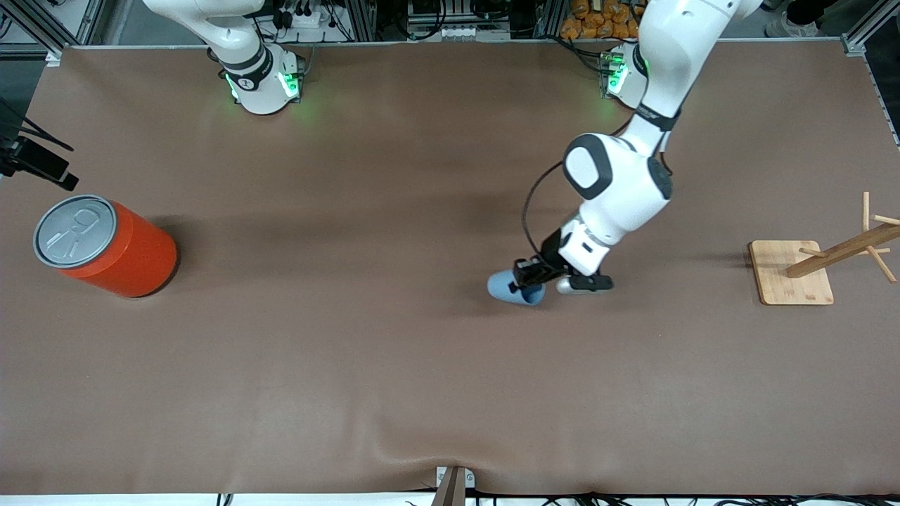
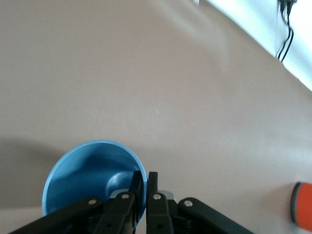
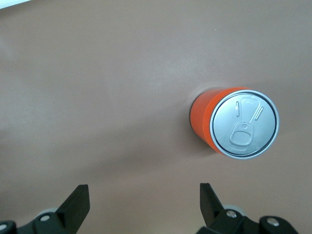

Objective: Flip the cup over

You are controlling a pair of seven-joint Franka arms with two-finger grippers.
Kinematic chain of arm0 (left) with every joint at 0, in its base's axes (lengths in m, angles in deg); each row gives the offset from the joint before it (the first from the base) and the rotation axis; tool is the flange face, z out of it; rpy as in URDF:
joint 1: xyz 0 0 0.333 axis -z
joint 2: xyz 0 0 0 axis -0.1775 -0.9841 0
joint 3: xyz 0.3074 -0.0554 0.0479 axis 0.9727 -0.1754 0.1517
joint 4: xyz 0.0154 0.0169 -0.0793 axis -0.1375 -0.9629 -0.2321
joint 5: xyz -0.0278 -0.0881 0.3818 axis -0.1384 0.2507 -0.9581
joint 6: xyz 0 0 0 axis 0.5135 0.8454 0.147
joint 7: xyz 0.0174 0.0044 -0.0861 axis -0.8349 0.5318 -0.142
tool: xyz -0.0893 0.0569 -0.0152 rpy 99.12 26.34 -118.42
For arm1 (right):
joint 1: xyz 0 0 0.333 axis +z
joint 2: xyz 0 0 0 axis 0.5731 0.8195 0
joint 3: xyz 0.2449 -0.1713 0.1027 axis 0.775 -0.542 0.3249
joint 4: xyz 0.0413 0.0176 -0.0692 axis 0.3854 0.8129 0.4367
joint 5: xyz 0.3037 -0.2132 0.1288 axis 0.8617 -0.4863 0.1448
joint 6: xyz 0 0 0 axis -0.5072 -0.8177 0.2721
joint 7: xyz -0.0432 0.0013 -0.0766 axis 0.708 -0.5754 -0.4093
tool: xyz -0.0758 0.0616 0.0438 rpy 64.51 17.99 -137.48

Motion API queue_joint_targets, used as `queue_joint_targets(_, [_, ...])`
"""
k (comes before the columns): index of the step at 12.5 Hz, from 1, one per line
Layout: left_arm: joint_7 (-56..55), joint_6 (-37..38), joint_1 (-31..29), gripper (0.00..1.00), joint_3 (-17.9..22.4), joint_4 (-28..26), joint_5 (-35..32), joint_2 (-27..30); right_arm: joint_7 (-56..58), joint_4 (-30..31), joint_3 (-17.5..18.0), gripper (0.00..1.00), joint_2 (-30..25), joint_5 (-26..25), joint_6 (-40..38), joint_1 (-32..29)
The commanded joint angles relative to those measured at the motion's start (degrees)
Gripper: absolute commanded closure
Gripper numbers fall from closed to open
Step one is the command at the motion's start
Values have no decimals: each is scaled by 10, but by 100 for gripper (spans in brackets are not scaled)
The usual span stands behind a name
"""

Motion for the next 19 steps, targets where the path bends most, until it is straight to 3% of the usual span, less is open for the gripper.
queue_joint_targets(1, [-1, 10, 2, 100, 28, -18, -34, 39, 30, -17, 6, 0, 7, -10, -15, -10])
queue_joint_targets(4, [-18, 111, -17, 100, 62, -18, -113, 73, 45, -15, 6, 0, 6, -10, -17, -10])
queue_joint_targets(8, [-124, 211, -57, 100, 63, -1, -318, 98, 58, -12, 6, 0, 6, -8, -19, -10])
queue_joint_targets(12, [-252, 412, -66, 100, 63, 108, -552, 98, 78, -12, 6, 0, 6, -8, -24, -10])
queue_joint_targets(16, [-356, 432, -66, 100, 62, 117, -696, 83, 81, -12, 6, 0, 5, -7, -24, -10])
queue_joint_targets(19, [-434, 348, -78, 100, 62, 99, -720, 59, 90, -11, 6, 0, 5, -7, -25, -11])
